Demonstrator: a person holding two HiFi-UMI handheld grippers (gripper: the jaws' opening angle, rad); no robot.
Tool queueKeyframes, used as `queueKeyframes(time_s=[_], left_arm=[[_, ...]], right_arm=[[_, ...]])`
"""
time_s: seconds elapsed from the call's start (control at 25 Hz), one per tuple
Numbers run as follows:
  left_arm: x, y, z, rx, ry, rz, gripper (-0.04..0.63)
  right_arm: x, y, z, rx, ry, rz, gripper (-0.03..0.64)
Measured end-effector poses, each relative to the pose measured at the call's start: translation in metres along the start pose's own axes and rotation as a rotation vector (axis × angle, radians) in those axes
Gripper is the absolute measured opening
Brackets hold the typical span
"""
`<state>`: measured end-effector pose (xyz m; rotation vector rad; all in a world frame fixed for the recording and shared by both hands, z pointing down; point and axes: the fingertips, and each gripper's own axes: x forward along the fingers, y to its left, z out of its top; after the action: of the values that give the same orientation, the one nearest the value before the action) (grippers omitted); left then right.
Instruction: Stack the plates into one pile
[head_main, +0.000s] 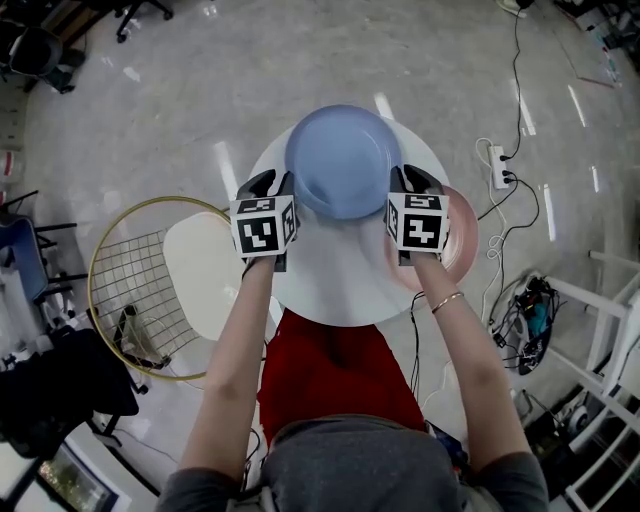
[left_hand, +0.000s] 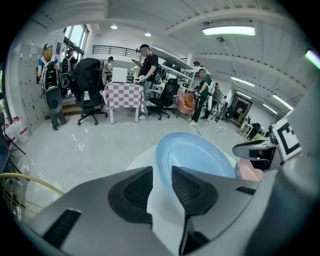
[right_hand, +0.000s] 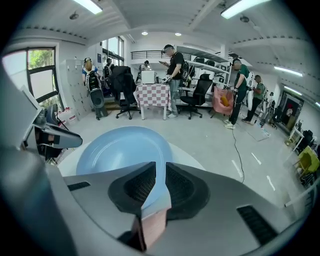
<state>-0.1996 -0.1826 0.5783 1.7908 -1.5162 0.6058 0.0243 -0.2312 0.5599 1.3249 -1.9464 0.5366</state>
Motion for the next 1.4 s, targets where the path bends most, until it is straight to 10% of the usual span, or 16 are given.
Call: queueKeyframes(time_s=[0.96,1.4], left_arm=[[0.049,0.015,0.006,-0.034,0.100,-0.004,0.144],[0.051,0.023,0.000,-0.041,0.122,0.029,0.049]], right_arm=[[0.057,-0.010,-0.007,-0.005,0.190,0.008,0.078],[0.060,-0.004,-0.009,-0.063,0.228,0.020,0.064]])
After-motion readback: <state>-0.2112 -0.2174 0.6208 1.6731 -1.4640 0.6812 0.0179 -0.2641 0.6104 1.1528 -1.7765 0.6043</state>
